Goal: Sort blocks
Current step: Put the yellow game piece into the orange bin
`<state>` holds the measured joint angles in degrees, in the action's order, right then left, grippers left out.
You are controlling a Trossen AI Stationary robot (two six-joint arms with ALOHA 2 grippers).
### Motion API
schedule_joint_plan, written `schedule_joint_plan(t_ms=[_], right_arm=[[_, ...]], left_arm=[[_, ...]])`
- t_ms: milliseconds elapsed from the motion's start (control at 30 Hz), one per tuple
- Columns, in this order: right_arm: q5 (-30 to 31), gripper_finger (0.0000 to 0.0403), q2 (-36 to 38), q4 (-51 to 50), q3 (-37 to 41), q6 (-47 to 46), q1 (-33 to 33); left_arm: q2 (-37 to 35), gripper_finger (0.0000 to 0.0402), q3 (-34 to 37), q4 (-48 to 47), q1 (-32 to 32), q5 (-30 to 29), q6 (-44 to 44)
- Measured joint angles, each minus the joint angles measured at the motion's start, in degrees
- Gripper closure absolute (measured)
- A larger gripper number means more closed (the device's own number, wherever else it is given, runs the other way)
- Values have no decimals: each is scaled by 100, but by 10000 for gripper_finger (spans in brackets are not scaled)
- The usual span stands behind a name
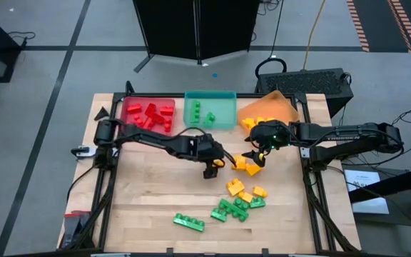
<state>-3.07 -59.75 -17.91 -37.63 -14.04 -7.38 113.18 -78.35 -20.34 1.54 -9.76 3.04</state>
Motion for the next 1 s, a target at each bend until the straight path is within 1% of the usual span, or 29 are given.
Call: schedule_joint_plan(t_ms=[200, 333, 533, 600, 700, 867, 900, 1000], right_arm=[[-2, 66, -2, -252, 0, 26, 0], [-5, 66, -2, -264, 0, 82, 0], [-4, 66, -2, -390, 0, 115, 0], [-4, 66, -2, -432, 0, 104, 0], [-2, 66, -2, -504, 0, 30, 0], [-2, 66, -2, -519, 0, 24, 0], [-2, 66, -2, -521, 0, 20, 0], [-2, 66, -2, -519, 0, 15, 0]], left_arm=[[405, 13, 0, -15, 83, -436, 538], [653, 13, -7, 1, 83, -398, 741], [855, 13, -31, 1, 107, -298, 786], [892, 16, -33, -66, 107, -284, 1020], [894, 41, 70, 9, 108, -202, 1195], [897, 130, 138, 27, 112, -70, 1187], [894, 138, 138, 20, 112, -45, 1188], [894, 137, 145, 42, 111, -27, 1185]])
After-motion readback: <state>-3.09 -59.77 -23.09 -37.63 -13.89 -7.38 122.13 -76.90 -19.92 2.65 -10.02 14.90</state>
